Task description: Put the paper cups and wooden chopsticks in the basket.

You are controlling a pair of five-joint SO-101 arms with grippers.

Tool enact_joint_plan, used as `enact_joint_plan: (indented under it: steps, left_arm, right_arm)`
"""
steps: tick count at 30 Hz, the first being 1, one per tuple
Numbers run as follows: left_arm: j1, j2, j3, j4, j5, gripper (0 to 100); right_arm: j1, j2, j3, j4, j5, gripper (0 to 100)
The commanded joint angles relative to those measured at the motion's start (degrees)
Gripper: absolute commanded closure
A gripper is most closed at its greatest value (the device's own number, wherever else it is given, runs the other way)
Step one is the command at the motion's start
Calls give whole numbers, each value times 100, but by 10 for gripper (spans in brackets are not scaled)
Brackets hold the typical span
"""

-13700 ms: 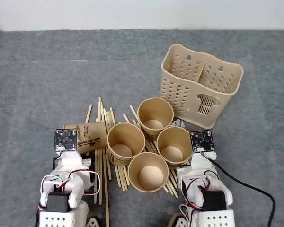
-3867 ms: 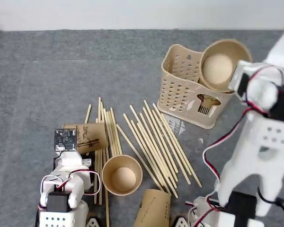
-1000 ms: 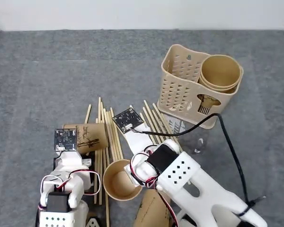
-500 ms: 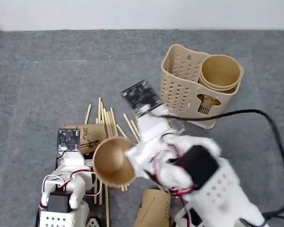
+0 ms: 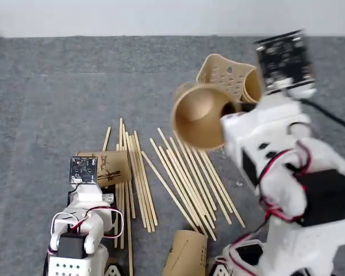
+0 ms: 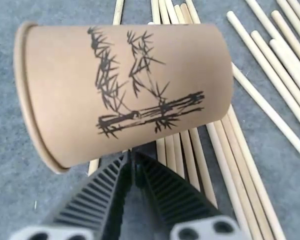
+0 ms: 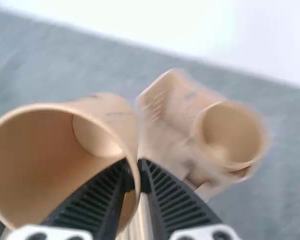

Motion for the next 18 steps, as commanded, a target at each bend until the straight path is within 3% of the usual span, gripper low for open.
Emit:
enact_joint_plan:
  steps: [1,9,18]
  left_arm:
    - [-18,-97,-92,18,-26,986]
    - [-18,-97,-92,18,-26,986]
    - [-18,-97,-92,18,-26,986]
  right_arm:
    - [716,382,-712,4,141,991]
    - [1727,1191,-1108,-356,141,991]
    - [2246,1684,-1108,-338,141,991]
